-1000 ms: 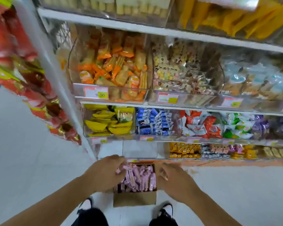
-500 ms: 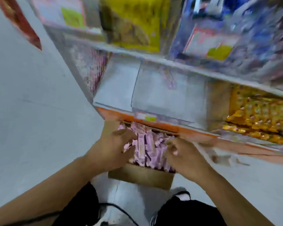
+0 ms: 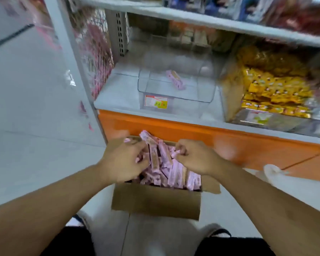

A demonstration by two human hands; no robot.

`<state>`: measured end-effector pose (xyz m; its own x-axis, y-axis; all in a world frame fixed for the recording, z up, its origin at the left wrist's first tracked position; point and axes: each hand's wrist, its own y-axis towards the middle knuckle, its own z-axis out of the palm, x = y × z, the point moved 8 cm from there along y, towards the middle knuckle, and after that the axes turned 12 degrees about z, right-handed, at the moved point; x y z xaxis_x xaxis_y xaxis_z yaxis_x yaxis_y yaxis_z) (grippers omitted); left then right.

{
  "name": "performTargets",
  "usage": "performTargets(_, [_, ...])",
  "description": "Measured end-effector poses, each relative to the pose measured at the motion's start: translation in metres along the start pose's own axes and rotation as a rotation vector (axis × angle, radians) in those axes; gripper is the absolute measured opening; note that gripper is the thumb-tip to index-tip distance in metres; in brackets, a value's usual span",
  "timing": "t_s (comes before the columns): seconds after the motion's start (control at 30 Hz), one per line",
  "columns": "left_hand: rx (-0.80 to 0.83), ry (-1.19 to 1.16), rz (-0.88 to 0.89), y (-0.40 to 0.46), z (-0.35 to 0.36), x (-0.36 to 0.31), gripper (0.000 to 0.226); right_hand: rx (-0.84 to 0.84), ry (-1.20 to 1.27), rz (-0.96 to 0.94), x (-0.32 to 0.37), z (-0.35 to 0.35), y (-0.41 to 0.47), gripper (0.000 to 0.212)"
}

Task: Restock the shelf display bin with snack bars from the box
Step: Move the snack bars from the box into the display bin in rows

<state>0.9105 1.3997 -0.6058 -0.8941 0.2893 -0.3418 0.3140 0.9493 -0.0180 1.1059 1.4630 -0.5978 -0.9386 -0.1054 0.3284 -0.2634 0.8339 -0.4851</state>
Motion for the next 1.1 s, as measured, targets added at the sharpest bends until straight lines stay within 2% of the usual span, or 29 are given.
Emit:
performTargets(0.13, [-0.015,-0.067,-0.046,-0.037,-0.017,-0.029,0.028,-0.091,0.049,0.008,-0.01,-0.006,-0.05,0.039])
performTargets(0.2, [-0.059,-0.057,-0.061,-0.042,-0.017,-0.029,0.028,-0.127,0.052,0.011,-0.016,-0.005,-0.058,0.046])
performTargets(0.27, [-0.085,-0.006,-0.073,-0.038,-0.009,-0.023,0.031,-0.133,0.032,0.011,-0.015,-0.002,-0.058,0.042])
performTargets(0.33, [-0.073,-0.001,-0.08,-0.027,0.004,-0.017,0.034,-0.108,0.044,0.015,-0.008,0.001,-0.05,0.025])
performTargets(0.37, [-0.084,-0.056,-0.078,-0.02,0.01,-0.014,0.039,-0.096,0.054,0.007,-0.005,0.005,-0.039,0.023])
performTargets(0.43, [-0.03,-0.175,-0.095,-0.003,0.031,-0.004,0.058,-0.081,0.056,-0.023,0.001,0.017,-0.007,0.035])
performTargets(0.53, [0.018,-0.104,0.004,0.029,0.063,0.015,0.093,-0.054,0.119,-0.062,0.004,0.045,0.048,0.065])
performTargets(0.63, [0.099,-0.104,0.075,0.051,0.099,0.03,0.106,-0.06,0.132,-0.009,-0.007,0.073,0.1,0.075])
performTargets(0.7, [0.133,-0.068,0.11,0.057,0.114,0.034,0.1,-0.096,0.132,0.025,-0.013,0.085,0.12,0.074])
performTargets(0.87, [0.05,-0.051,0.123,0.058,0.117,0.037,0.078,-0.171,0.254,0.093,-0.023,0.086,0.126,0.059])
performTargets(0.97, [0.052,-0.185,0.02,0.058,0.101,0.035,0.06,-0.096,0.454,0.161,-0.03,0.073,0.121,0.053])
performTargets(1.1, [-0.058,-0.437,-0.17,0.053,0.049,0.025,0.031,-0.005,0.724,0.162,-0.03,0.033,0.095,0.052])
